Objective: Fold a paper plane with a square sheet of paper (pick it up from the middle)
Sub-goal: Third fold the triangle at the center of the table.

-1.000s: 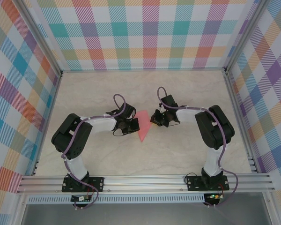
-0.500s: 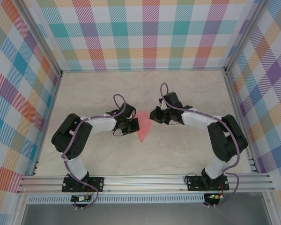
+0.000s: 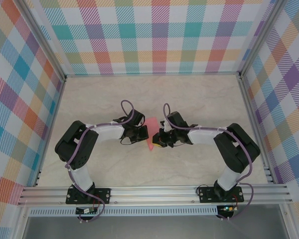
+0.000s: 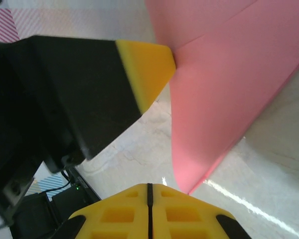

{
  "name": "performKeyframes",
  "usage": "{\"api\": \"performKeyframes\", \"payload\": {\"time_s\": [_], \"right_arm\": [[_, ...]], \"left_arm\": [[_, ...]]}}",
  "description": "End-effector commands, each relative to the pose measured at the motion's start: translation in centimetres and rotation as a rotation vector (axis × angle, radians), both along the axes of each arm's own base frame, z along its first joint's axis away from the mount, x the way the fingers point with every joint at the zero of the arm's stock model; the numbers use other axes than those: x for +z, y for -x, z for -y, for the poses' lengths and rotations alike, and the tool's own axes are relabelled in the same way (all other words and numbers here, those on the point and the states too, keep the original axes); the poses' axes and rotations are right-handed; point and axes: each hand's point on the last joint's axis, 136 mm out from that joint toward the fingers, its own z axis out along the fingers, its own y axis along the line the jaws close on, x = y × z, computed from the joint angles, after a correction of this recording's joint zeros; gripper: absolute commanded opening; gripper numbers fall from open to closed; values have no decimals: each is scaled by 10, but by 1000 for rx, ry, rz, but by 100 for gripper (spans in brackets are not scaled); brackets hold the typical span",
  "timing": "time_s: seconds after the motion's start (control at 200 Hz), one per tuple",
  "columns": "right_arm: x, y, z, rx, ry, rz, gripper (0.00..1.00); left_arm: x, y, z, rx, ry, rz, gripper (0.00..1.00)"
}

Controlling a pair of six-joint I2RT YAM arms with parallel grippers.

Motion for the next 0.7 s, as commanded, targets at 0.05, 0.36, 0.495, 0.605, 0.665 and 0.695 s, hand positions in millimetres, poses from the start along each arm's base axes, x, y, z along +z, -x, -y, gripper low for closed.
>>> {"api": "performKeyframes", "payload": {"time_s": [0.05, 0.36, 0.495, 0.605, 0.665, 0.695], "right_arm": [[-11, 7, -11, 27, -18, -38, 7], [-30, 14, -9, 39, 5, -81, 7], [-40, 17, -5, 39, 38, -98, 7], [-48, 23, -2, 49, 59, -118, 7], [-50, 26, -1, 57, 65, -122, 7], [-50, 26, -1, 60, 66, -121, 7]], "left_arm": [[-51, 33, -41, 36, -206, -121, 4], [-51, 33, -41, 37, -207, -121, 4], [-51, 33, -41, 38, -208, -120, 4], [-52, 33, -42, 41, -212, -120, 4], [-52, 34, -42, 41, -212, -120, 4], [-52, 34, -42, 41, -212, -120, 4]]}}
